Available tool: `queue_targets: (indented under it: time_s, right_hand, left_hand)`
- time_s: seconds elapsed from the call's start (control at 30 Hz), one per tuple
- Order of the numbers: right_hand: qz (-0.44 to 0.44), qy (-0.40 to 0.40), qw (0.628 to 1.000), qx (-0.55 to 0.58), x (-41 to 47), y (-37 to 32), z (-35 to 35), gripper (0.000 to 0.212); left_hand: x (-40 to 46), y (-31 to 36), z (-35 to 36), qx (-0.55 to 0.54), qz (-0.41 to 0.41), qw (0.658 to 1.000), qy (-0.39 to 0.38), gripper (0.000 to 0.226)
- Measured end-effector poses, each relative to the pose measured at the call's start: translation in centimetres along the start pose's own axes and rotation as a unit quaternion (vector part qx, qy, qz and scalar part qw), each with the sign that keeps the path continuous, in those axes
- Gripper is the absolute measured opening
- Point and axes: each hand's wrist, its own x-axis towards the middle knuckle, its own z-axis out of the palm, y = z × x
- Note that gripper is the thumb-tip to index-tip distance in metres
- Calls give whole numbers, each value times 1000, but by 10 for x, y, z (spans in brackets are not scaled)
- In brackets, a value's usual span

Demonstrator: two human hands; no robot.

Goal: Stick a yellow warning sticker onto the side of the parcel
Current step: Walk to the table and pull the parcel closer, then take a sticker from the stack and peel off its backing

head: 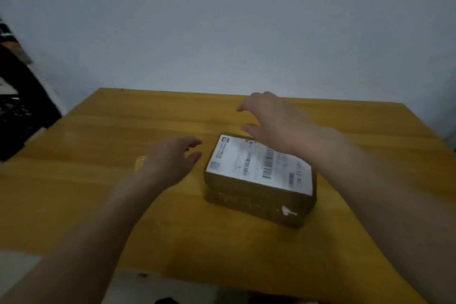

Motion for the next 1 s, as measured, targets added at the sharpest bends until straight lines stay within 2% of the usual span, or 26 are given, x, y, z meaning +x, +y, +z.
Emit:
queue_targets:
  time_s: [0.13, 0.27, 0.43, 0.63, 0.77, 1.0]
  right_hand:
    - [-67, -6, 998, 12, -18, -76, 26, 37]
    - [-107, -110, 987, 44, -16, -139, 86, 42]
    - [-84, -174, 979, 58, 10, -184, 142, 61]
    - [6, -185, 982, 47, 45, -200, 179, 80]
    - [57, -221, 973, 28, 52, -195, 191, 82]
    - [26, -208, 977, -30, 34, -187, 204, 76]
  left_hand:
    - [-69, -25, -6, 40, -27, 999, -25, 38]
    - [-116, -63, -12, 101, -88, 988, -73, 47]
    - [-144, -98, -24, 108, -162, 970, -148, 50]
    - [-150, -135, -37, 126, -164, 962, -180, 58]
    - [-143, -146, -39, 124, -148, 964, -183, 57]
    - [-126, -155, -42, 132, -148, 964, -178, 49]
